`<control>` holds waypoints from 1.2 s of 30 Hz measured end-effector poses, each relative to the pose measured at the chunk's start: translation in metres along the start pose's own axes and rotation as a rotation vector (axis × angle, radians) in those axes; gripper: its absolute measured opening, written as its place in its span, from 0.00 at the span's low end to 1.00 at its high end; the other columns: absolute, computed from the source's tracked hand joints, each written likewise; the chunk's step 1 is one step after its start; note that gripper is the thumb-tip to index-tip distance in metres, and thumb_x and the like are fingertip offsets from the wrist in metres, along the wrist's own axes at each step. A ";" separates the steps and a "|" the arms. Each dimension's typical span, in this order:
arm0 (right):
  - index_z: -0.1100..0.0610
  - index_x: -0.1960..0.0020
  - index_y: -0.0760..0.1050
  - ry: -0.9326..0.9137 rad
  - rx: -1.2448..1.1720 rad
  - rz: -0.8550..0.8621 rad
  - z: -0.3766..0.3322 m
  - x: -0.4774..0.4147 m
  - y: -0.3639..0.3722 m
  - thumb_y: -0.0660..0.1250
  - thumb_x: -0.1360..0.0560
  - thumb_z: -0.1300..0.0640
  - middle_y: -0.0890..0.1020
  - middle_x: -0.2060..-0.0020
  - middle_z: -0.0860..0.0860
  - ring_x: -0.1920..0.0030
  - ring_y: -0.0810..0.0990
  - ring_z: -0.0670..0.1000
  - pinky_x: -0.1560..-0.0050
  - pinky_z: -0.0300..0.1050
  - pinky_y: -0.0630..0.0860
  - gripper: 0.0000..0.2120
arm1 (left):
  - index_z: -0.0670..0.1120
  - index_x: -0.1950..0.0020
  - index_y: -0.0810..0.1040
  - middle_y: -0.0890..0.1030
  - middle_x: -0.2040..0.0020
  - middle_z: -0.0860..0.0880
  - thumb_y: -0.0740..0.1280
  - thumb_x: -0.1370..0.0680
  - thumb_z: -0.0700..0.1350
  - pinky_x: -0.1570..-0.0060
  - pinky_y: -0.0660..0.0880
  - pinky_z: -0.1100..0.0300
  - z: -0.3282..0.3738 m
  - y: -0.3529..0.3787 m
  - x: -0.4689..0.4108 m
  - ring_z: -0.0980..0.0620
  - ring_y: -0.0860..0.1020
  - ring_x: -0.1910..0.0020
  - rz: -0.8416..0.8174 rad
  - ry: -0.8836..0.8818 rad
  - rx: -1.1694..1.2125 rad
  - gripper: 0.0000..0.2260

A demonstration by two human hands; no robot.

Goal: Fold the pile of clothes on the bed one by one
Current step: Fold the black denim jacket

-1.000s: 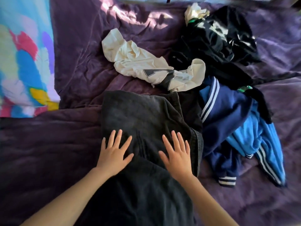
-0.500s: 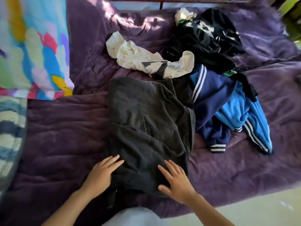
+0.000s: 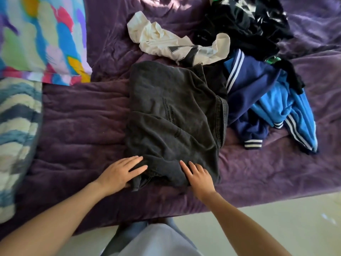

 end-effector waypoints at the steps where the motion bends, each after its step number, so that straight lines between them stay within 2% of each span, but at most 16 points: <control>1: 0.52 0.25 0.58 -0.029 -0.026 0.045 -0.002 0.003 -0.010 0.74 0.35 0.57 0.77 0.41 0.56 0.45 0.78 0.56 0.48 0.43 0.75 0.43 | 0.44 0.45 0.82 0.83 0.48 0.41 0.84 0.59 0.42 0.61 0.80 0.56 -0.002 -0.004 0.001 0.45 0.83 0.52 0.034 -0.019 0.036 0.41; 2: 0.54 0.32 0.71 -0.055 -0.020 0.084 -0.004 0.006 -0.016 0.79 0.44 0.58 0.82 0.54 0.52 0.58 0.81 0.53 0.62 0.38 0.77 0.42 | 0.43 0.48 0.83 0.83 0.50 0.42 0.84 0.59 0.43 0.64 0.80 0.58 -0.004 -0.010 0.003 0.46 0.84 0.55 0.074 -0.055 0.076 0.39; 3: 0.55 0.41 0.79 -0.066 -0.018 0.129 -0.003 0.011 -0.024 0.82 0.52 0.58 0.82 0.64 0.49 0.67 0.81 0.51 0.72 0.35 0.75 0.39 | 0.43 0.48 0.83 0.83 0.52 0.43 0.84 0.57 0.42 0.66 0.79 0.59 -0.006 -0.017 0.004 0.47 0.84 0.56 0.110 -0.100 0.137 0.37; 4: 0.56 0.47 0.82 -0.087 -0.032 0.183 -0.003 0.015 -0.033 0.83 0.57 0.59 0.80 0.69 0.47 0.72 0.79 0.49 0.76 0.33 0.72 0.37 | 0.42 0.47 0.83 0.83 0.51 0.44 0.84 0.53 0.41 0.66 0.79 0.60 -0.009 -0.022 0.005 0.48 0.84 0.56 0.147 -0.148 0.228 0.35; 7: 0.57 0.54 0.84 -0.101 -0.068 0.261 0.003 0.031 -0.057 0.83 0.59 0.59 0.79 0.72 0.46 0.75 0.78 0.48 0.77 0.31 0.70 0.32 | 0.44 0.36 0.76 0.79 0.42 0.49 0.78 0.37 0.37 0.49 0.75 0.63 -0.016 -0.032 0.013 0.53 0.79 0.45 0.213 -0.257 0.532 0.30; 9: 0.56 0.57 0.84 -0.102 -0.083 0.271 0.006 0.045 -0.069 0.82 0.60 0.60 0.79 0.73 0.46 0.75 0.78 0.48 0.76 0.31 0.70 0.30 | 0.47 0.34 0.74 0.77 0.42 0.54 0.76 0.34 0.38 0.46 0.69 0.71 -0.017 -0.038 0.023 0.60 0.76 0.44 0.213 -0.298 0.642 0.29; 11: 0.55 0.58 0.83 -0.120 -0.149 0.282 0.002 0.060 -0.086 0.83 0.59 0.60 0.80 0.72 0.45 0.74 0.79 0.47 0.75 0.31 0.71 0.29 | 0.51 0.38 0.76 0.78 0.46 0.59 0.77 0.35 0.39 0.48 0.70 0.74 -0.019 -0.048 0.035 0.66 0.76 0.47 0.202 -0.339 0.766 0.27; 13: 0.54 0.57 0.83 -0.142 -0.213 0.312 0.003 0.071 -0.109 0.82 0.57 0.61 0.82 0.70 0.44 0.71 0.81 0.46 0.73 0.32 0.73 0.27 | 0.54 0.43 0.76 0.82 0.52 0.61 0.77 0.35 0.38 0.50 0.73 0.71 -0.019 -0.058 0.045 0.67 0.78 0.52 0.142 -0.376 0.940 0.25; 15: 0.53 0.50 0.81 -0.135 -0.236 0.246 0.007 0.074 -0.129 0.79 0.46 0.61 0.84 0.63 0.45 0.63 0.83 0.48 0.67 0.35 0.75 0.24 | 0.52 0.44 0.76 0.82 0.56 0.62 0.76 0.34 0.33 0.53 0.72 0.74 -0.020 -0.062 0.052 0.69 0.78 0.56 0.050 -0.396 1.129 0.23; 17: 0.50 0.40 0.75 -0.131 -0.257 0.129 0.010 0.066 -0.140 0.69 0.32 0.59 0.83 0.53 0.47 0.51 0.81 0.51 0.54 0.40 0.72 0.21 | 0.47 0.44 0.76 0.84 0.57 0.58 0.74 0.34 0.29 0.55 0.73 0.73 -0.019 -0.062 0.058 0.66 0.79 0.56 -0.078 -0.413 1.340 0.22; 19: 0.46 0.35 0.70 -0.163 -0.235 0.015 0.007 0.054 -0.144 0.63 0.27 0.58 0.81 0.47 0.49 0.46 0.78 0.53 0.50 0.40 0.68 0.21 | 0.44 0.43 0.77 0.84 0.52 0.49 0.74 0.34 0.29 0.53 0.75 0.67 -0.023 -0.056 0.061 0.59 0.80 0.52 -0.150 -0.478 1.448 0.21; 22: 0.48 0.35 0.71 -0.164 -0.247 -0.031 0.003 0.027 -0.161 0.63 0.28 0.60 0.80 0.45 0.51 0.43 0.77 0.54 0.47 0.42 0.68 0.22 | 0.38 0.41 0.76 0.82 0.50 0.44 0.69 0.30 0.28 0.53 0.76 0.65 -0.035 -0.055 0.059 0.54 0.80 0.51 -0.112 -0.597 1.508 0.18; 29: 0.51 0.40 0.75 -0.176 -0.265 0.018 0.010 -0.072 -0.239 0.64 0.30 0.65 0.80 0.46 0.53 0.43 0.77 0.56 0.46 0.48 0.73 0.20 | 0.40 0.49 0.78 0.83 0.63 0.55 0.67 0.28 0.28 0.60 0.74 0.73 -0.110 -0.117 0.023 0.64 0.79 0.62 0.234 -0.620 1.431 0.12; 31: 0.53 0.36 0.73 -0.152 -0.217 0.090 0.014 -0.108 -0.263 0.64 0.29 0.64 0.79 0.42 0.54 0.41 0.75 0.57 0.43 0.48 0.71 0.22 | 0.42 0.50 0.78 0.83 0.63 0.56 0.67 0.27 0.30 0.60 0.74 0.73 -0.140 -0.134 0.005 0.61 0.79 0.59 0.374 -0.677 1.428 0.10; 34: 0.51 0.29 0.65 0.075 -0.087 0.308 0.037 -0.152 -0.292 0.62 0.25 0.60 0.72 0.34 0.55 0.33 0.66 0.58 0.36 0.52 0.64 0.25 | 0.41 0.41 0.75 0.81 0.49 0.46 0.67 0.24 0.38 0.49 0.73 0.61 -0.191 -0.134 -0.014 0.49 0.76 0.47 0.664 -0.997 1.338 0.12; 36: 0.53 0.28 0.63 0.213 -0.120 0.430 0.041 -0.158 -0.290 0.61 0.23 0.54 0.68 0.32 0.57 0.31 0.61 0.59 0.36 0.55 0.63 0.25 | 0.42 0.31 0.68 0.73 0.34 0.41 0.65 0.23 0.44 0.39 0.68 0.51 -0.198 -0.123 -0.021 0.41 0.70 0.36 0.626 -1.257 1.005 0.20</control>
Point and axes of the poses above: each hand's wrist, its own x-axis away from the middle knuckle, its own y-axis out of the palm, z = x × y, the point moved 8 cm from there along -x, towards the middle knuckle
